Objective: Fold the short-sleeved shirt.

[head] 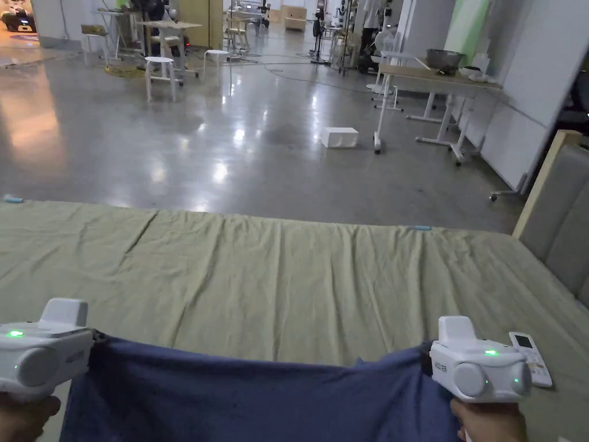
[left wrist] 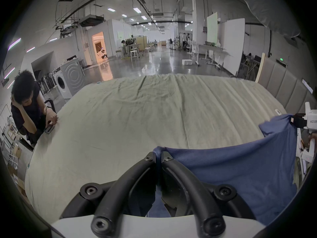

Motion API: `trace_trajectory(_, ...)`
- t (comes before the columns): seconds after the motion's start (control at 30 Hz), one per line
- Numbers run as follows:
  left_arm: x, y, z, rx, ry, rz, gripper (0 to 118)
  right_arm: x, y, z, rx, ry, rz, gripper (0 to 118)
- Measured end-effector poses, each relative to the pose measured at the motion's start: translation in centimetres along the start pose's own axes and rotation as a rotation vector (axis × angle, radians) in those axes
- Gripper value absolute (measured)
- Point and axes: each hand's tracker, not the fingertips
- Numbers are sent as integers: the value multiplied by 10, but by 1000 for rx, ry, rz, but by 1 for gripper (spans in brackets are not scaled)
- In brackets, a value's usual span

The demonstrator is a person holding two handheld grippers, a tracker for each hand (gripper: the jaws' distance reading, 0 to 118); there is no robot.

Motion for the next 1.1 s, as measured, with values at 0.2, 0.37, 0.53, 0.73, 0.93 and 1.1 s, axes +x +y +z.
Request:
trace_trajectory(0.2, -18, 38, 64, 139, 2, 31, 5, 10, 39, 87, 193, -17, -14, 3)
trace_trajectory(0.37, -32, 74, 123, 231, 18, 28, 5, 18, 82, 154, 368, -52, 6, 3)
trace_trajectory(0.53, -43, 115, 169, 323, 39, 12, 5, 28, 127, 197, 469, -70, -5, 3)
trace_trajectory(0.73, -53, 129, 173, 390, 51, 29, 5, 30, 184, 224, 527, -100, -3, 3)
trace_trajectory(0.93, -39, 196, 214, 416, 95, 8, 5, 21, 228, 231, 582, -134, 5, 3)
trace_trajectory(1.1, -65, 242, 181, 401, 111, 31, 5, 15, 267, 219, 611, -147, 17, 3)
